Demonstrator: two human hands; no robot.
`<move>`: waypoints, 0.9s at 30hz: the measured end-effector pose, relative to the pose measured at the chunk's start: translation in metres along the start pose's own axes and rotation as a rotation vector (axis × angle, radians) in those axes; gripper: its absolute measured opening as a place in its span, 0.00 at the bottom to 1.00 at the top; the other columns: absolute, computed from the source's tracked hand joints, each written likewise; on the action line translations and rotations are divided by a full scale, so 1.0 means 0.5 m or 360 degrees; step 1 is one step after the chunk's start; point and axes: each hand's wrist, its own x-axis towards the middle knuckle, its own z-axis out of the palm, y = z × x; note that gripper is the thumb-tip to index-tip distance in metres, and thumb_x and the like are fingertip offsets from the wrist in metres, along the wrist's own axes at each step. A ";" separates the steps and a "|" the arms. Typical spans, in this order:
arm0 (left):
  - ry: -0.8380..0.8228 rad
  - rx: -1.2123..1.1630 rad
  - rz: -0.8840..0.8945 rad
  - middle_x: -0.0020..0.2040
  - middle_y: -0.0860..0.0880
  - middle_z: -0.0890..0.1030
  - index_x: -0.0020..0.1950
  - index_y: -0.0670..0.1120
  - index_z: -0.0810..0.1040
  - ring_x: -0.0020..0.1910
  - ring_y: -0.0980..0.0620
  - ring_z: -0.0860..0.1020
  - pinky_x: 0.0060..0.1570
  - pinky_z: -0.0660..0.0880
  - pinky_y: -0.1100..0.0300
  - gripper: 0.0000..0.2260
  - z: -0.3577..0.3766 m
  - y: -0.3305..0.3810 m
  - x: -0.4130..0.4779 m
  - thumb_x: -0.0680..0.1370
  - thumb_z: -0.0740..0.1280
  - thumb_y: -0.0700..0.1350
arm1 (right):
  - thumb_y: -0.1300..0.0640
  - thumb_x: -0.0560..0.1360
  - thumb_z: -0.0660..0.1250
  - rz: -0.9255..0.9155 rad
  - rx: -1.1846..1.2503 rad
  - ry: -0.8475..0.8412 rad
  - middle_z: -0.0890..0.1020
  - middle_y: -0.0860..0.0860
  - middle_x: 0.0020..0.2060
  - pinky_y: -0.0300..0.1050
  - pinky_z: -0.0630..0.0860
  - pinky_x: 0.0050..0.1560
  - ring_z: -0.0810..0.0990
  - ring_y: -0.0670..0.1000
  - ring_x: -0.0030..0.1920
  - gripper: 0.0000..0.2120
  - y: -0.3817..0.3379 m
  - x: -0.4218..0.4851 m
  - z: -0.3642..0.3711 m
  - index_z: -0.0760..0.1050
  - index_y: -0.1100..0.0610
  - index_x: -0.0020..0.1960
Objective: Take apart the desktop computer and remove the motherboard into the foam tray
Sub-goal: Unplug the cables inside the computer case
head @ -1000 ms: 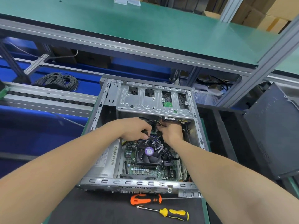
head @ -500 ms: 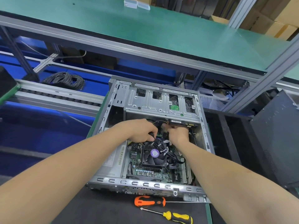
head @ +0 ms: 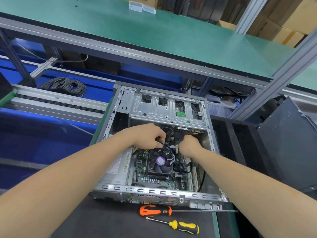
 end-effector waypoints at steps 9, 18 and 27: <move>0.0036 -0.0191 -0.0002 0.36 0.51 0.81 0.41 0.52 0.79 0.28 0.56 0.71 0.35 0.71 0.57 0.03 -0.003 0.001 -0.011 0.75 0.68 0.48 | 0.55 0.85 0.61 -0.0089 -0.0631 0.0037 0.73 0.61 0.67 0.47 0.78 0.63 0.77 0.56 0.66 0.18 0.029 -0.046 0.004 0.70 0.65 0.69; -0.0010 -0.0122 0.0043 0.33 0.56 0.75 0.42 0.48 0.77 0.30 0.57 0.70 0.35 0.67 0.60 0.04 -0.005 0.010 -0.010 0.76 0.67 0.45 | 0.66 0.80 0.65 -0.0197 -0.0973 0.0094 0.77 0.62 0.63 0.50 0.78 0.49 0.81 0.61 0.60 0.20 0.022 -0.018 0.015 0.66 0.66 0.71; -0.0040 0.0043 0.0145 0.39 0.57 0.76 0.50 0.49 0.77 0.36 0.59 0.72 0.36 0.65 0.62 0.06 -0.001 0.004 -0.005 0.82 0.67 0.51 | 0.69 0.78 0.67 -0.0561 -0.1612 -0.0042 0.81 0.55 0.62 0.52 0.79 0.51 0.81 0.59 0.63 0.16 -0.005 0.013 0.038 0.80 0.60 0.65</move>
